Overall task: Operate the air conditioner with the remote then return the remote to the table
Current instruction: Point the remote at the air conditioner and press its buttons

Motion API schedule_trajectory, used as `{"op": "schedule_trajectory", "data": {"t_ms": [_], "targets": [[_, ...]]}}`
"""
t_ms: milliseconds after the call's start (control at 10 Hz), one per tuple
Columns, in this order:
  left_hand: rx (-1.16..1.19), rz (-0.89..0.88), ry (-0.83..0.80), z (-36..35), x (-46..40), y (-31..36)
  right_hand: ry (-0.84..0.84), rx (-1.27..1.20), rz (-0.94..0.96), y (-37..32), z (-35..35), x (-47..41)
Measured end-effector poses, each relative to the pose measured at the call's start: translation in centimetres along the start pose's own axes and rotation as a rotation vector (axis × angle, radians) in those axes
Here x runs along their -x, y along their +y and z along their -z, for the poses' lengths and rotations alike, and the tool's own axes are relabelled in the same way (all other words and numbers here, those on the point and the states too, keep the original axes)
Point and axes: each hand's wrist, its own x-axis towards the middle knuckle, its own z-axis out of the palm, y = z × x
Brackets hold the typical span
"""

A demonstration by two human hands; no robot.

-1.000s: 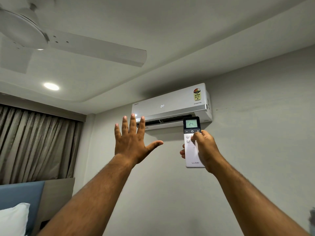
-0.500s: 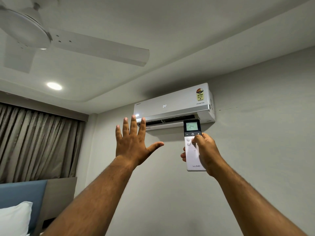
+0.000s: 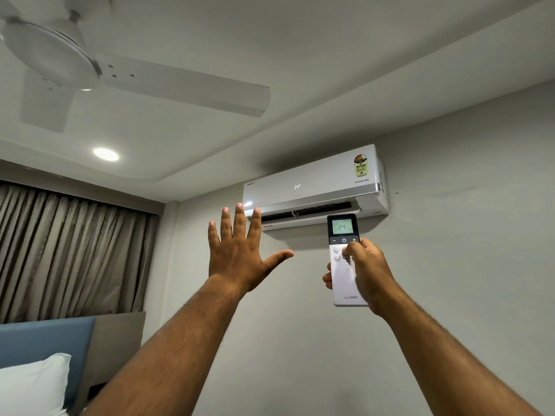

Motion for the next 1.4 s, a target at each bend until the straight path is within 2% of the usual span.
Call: {"op": "schedule_trajectory", "data": {"t_ms": [1400], "targets": [[-0.011, 0.013, 0.010, 1.2, 0.4, -1.0, -0.023, -0.010, -0.009, -0.4, -0.8, 1.0]]}}
